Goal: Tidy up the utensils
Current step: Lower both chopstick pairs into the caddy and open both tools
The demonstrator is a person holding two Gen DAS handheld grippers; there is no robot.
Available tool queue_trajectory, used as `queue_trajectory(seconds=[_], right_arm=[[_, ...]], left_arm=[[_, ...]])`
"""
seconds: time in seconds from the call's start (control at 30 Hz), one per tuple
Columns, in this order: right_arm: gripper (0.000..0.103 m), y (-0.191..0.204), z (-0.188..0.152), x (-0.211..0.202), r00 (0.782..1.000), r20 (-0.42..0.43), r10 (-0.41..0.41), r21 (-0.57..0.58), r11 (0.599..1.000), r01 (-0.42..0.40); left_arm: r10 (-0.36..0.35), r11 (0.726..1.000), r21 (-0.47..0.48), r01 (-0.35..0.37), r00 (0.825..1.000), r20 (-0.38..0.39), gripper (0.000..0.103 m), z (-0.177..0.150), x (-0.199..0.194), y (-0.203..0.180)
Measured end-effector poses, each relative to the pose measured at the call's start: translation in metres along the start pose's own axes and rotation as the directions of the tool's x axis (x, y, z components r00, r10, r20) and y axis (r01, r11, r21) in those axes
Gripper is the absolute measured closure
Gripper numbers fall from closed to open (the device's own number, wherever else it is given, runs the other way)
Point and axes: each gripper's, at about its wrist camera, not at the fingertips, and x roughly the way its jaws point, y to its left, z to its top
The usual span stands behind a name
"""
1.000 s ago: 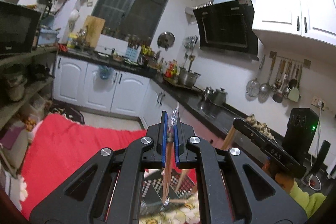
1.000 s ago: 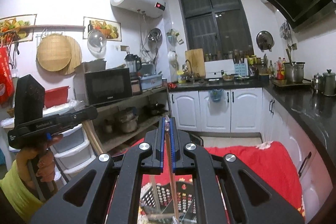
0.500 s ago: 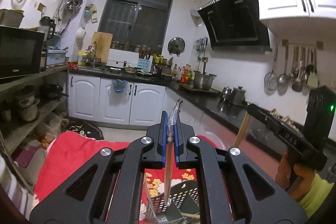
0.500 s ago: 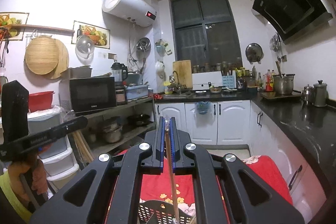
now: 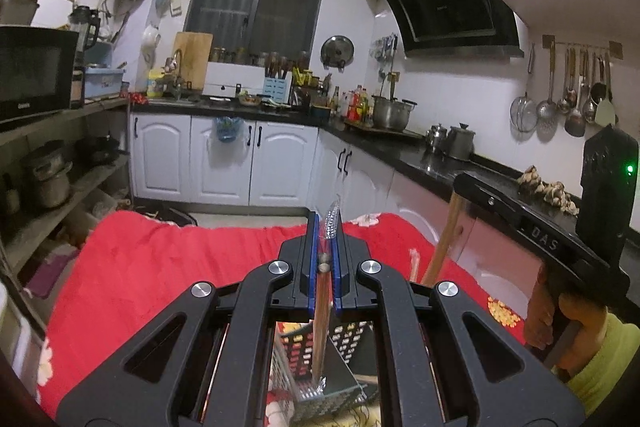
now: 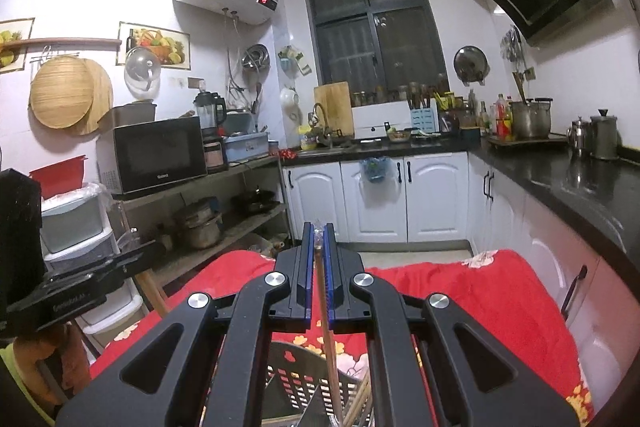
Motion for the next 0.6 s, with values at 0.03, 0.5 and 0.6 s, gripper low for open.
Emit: queue_trajectory(seconds=[0.03,0.5,0.6], right_arm=[[0.098,0.0,-0.003,0.002,1.0,-0.007,-0.002,0.006,1.0,0.002],[0.096,-0.005,-0.033,0.013,0.994,-0.102,-0.036,0.052,0.998,0.042],[0.083,-0.008,-0.037,0.011,0.993,-0.112,-0.042,0.063,0.997,0.05]], left_arm=[[-0.004,1.0,-0.002,0.004,1.0,-0.01,0.1,-0.004,0.002,0.0],[-0.021,1.0,-0.013,0.019,0.994,-0.107,0.098,-0.029,0.017,0.0],[-0.014,1.0,-0.016,0.012,0.993,-0.115,0.083,-0.03,0.016,0.002]])
